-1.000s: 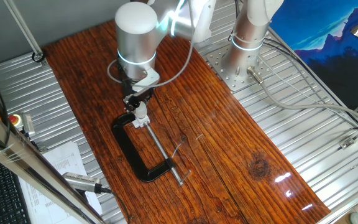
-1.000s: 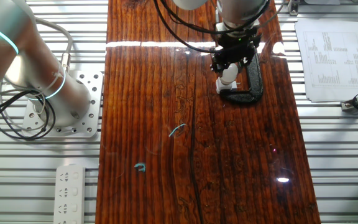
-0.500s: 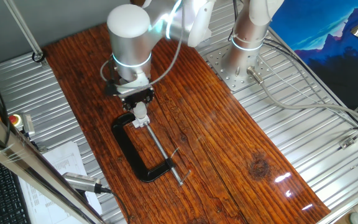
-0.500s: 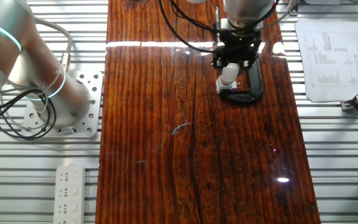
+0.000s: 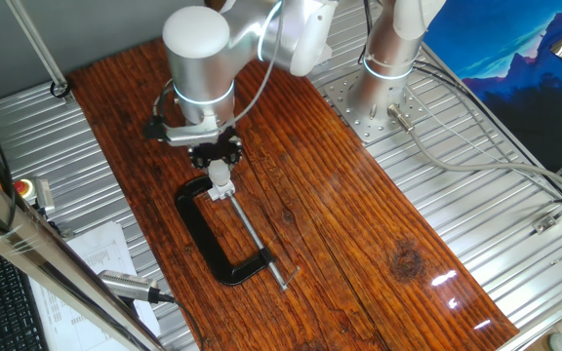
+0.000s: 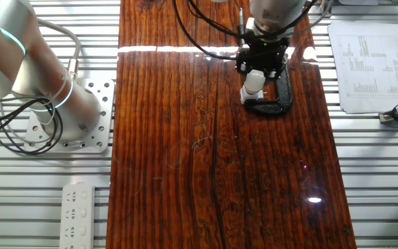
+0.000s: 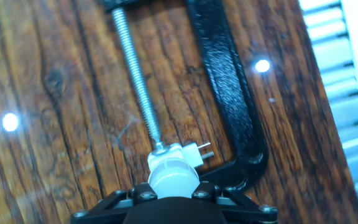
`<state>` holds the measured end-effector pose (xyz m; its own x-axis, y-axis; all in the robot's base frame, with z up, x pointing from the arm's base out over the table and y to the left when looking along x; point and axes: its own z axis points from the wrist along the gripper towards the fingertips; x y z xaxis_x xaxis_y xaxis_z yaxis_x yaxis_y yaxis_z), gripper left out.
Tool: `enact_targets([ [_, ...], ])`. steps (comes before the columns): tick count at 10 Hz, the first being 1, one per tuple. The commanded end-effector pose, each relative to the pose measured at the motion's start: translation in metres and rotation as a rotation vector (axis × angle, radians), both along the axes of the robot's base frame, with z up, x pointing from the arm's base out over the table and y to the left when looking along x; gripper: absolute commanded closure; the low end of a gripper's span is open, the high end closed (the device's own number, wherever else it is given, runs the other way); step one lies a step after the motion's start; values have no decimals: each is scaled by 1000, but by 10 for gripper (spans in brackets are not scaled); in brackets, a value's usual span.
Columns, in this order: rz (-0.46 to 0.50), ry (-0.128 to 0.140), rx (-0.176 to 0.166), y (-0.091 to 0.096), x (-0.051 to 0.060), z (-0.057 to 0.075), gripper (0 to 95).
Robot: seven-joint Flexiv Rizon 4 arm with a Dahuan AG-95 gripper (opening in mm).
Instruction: Install the light bulb by rotating it
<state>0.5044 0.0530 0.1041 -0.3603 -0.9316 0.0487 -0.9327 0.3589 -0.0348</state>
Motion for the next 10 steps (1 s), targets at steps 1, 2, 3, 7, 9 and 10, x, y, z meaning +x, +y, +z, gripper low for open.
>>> enact_targets([
  [1,-151,-8,10,-2,0,0,950],
  [2,-173,-8,10,-2,0,0,950],
  [3,-214,-6,11,-2,0,0,950],
  [7,-347,0,14,-2,0,0,950],
  [9,-416,1,20,-2,0,0,950],
  [10,-527,13,42,-2,-1,0,950],
])
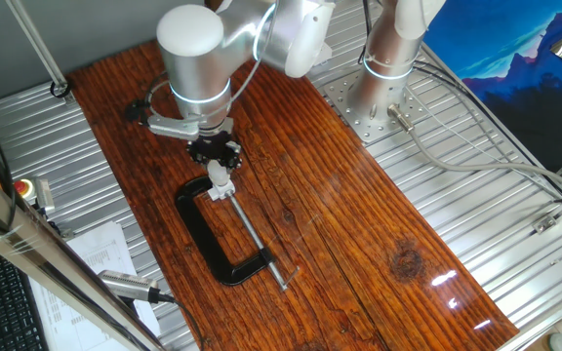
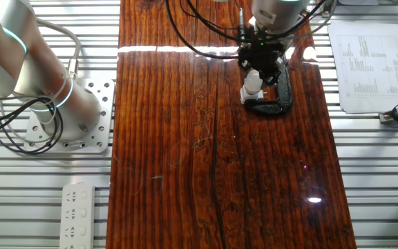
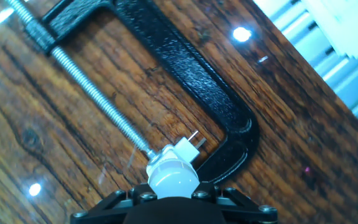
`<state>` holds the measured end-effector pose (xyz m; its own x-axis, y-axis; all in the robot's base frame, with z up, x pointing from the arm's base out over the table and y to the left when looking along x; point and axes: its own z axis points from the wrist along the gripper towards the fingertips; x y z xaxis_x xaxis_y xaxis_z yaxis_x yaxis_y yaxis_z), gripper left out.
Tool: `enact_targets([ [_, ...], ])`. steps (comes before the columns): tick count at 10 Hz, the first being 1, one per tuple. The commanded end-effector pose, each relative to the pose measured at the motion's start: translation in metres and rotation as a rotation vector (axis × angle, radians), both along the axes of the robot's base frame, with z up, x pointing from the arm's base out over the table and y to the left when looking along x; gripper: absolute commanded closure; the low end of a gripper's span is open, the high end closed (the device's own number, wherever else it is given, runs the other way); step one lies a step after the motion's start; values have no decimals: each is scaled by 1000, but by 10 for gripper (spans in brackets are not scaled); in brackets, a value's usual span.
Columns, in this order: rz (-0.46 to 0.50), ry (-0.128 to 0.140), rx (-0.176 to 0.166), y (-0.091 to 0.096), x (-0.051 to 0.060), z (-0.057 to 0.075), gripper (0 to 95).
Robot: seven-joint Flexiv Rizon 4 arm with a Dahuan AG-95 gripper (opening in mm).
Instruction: Install the light bulb by rotating it
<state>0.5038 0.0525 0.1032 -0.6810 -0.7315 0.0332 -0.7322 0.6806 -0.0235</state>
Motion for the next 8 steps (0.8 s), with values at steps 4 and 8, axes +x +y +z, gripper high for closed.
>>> enact_targets([
  [4,-340,8,35,-2,0,0,950],
  [8,-518,5,38,-2,0,1,950],
])
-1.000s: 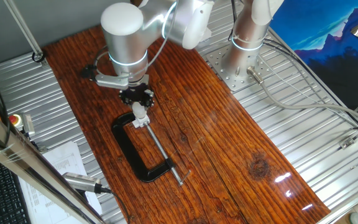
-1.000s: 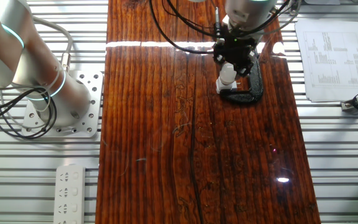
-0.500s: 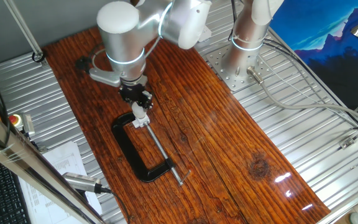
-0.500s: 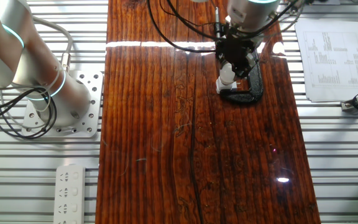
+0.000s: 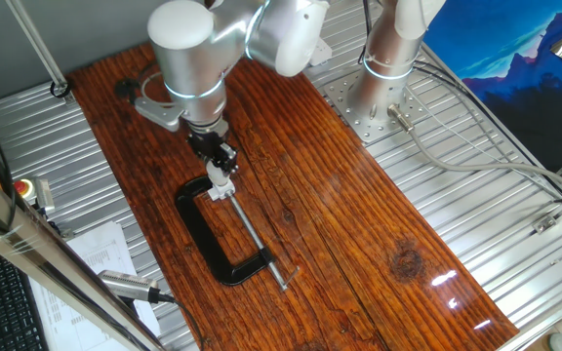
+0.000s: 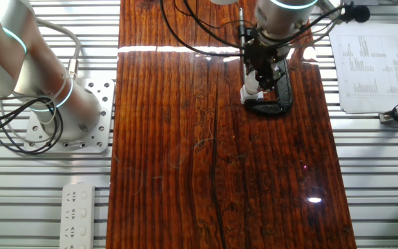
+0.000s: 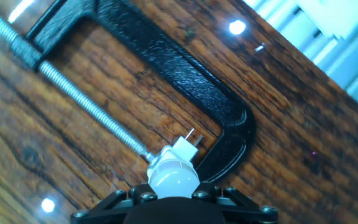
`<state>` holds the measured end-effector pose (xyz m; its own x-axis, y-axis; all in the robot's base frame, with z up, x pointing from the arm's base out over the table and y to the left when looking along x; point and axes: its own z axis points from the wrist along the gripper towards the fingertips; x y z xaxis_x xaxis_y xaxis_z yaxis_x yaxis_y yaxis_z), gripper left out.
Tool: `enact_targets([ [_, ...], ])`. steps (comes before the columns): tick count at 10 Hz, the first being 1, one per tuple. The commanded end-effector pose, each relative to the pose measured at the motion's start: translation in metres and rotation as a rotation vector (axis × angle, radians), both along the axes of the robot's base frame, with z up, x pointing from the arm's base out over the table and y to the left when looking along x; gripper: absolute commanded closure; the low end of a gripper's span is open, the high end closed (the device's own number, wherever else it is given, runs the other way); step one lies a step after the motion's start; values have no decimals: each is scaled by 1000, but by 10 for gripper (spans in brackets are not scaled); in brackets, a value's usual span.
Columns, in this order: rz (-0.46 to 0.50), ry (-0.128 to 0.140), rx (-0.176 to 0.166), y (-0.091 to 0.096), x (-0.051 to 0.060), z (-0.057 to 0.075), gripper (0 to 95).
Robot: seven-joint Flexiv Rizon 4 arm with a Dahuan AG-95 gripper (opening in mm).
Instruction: Install the light bulb by rotating it
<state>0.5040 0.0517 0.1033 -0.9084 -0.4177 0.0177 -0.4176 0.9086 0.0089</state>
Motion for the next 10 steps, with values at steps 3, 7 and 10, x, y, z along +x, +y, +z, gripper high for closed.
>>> enact_targets([
  [3,-261,2,14,-1,-1,1,950],
  [7,-370,3,10,-1,-1,0,950],
  [10,-432,8,8,0,-1,0,950],
])
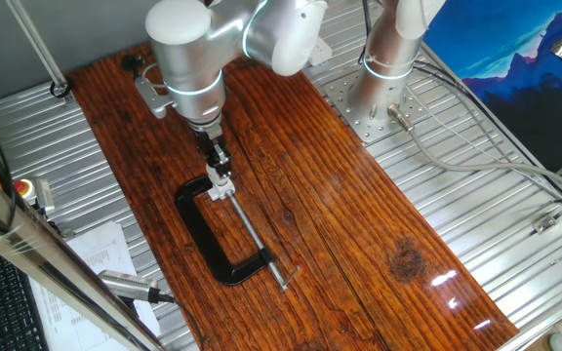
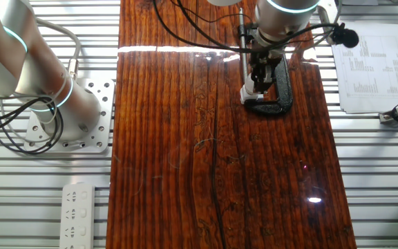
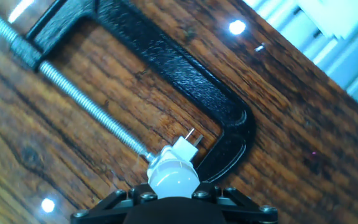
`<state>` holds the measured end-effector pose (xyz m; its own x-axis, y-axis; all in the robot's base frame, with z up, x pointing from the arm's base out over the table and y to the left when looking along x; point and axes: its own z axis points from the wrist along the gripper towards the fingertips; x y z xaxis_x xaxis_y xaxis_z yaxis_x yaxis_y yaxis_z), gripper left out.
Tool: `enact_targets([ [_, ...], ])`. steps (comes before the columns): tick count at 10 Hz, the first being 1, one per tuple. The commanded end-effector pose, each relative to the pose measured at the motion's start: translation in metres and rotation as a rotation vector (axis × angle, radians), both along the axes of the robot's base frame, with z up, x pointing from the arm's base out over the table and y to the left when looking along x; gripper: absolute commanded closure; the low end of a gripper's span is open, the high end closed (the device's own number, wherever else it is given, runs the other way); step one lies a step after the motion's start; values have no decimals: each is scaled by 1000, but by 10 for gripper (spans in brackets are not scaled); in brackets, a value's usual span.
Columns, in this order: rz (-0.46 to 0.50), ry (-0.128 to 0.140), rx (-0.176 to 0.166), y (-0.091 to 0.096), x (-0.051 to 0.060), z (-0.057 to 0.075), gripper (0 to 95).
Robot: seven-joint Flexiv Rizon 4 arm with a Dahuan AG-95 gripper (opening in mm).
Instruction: Install the light bulb by rotating it
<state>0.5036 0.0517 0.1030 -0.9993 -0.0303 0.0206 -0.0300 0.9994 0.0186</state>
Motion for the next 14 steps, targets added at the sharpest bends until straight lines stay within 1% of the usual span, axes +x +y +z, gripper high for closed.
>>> enact_targets([
  [1,-48,4,-1,0,-1,0,950],
  [4,-85,5,-3,0,-1,0,950],
  [9,-246,8,-5,0,-1,0,950],
  [11,-287,9,-6,0,-1,0,950],
  [13,-281,11,-10,0,-1,0,950],
  [14,-260,11,-9,0,-1,0,950],
])
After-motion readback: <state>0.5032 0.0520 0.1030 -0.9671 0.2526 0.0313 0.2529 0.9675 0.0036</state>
